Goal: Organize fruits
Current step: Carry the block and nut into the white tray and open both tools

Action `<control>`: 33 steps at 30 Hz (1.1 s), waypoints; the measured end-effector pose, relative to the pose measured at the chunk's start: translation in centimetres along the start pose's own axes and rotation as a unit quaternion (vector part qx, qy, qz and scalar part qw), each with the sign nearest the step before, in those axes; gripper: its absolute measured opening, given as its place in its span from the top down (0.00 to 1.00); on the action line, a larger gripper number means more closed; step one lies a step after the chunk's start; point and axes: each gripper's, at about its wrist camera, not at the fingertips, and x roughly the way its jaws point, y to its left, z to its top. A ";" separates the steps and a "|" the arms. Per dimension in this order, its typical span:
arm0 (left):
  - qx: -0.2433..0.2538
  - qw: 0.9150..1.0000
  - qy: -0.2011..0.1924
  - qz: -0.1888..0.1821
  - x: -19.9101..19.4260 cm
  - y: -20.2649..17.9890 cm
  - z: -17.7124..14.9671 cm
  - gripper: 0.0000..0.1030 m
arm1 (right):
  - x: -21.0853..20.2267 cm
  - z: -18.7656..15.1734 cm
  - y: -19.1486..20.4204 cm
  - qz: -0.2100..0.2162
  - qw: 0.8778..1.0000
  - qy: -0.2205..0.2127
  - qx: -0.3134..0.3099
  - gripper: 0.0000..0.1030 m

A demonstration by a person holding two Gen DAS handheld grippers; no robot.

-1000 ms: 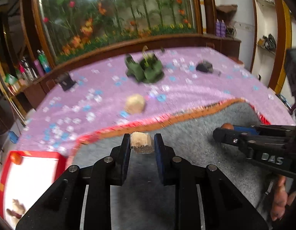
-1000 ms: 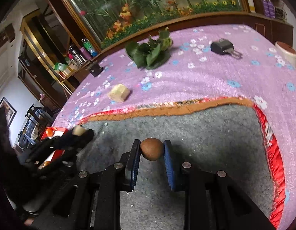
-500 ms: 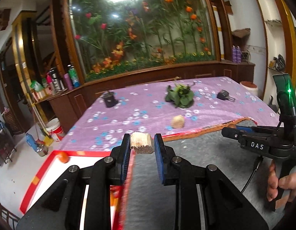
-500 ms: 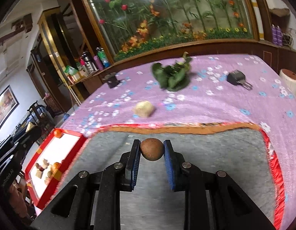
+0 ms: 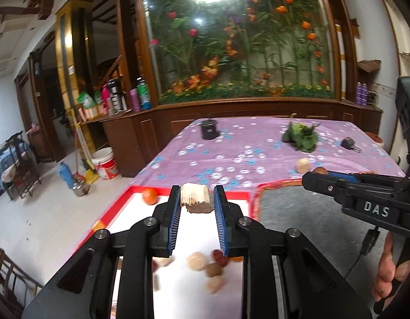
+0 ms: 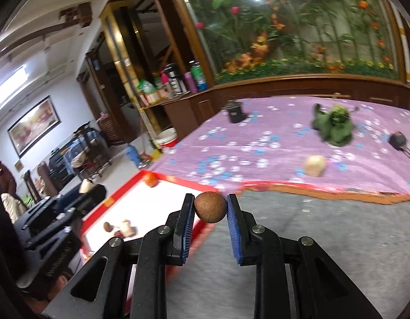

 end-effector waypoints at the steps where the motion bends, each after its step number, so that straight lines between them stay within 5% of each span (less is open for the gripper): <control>1: -0.002 1.000 0.001 0.005 0.0 0.5 -0.2 0.79 | 0.6 0.0 1.2 0.006 1.000 0.003 -0.006 0.76; 12: -0.021 0.998 0.029 0.043 1.8 4.7 -2.7 0.79 | 6.8 -2.6 7.2 0.032 0.997 0.070 -0.030 0.76; 33: -0.031 0.995 0.069 0.064 4.8 7.0 -5.2 0.79 | 10.9 -4.0 7.7 0.038 0.993 0.115 -0.010 0.76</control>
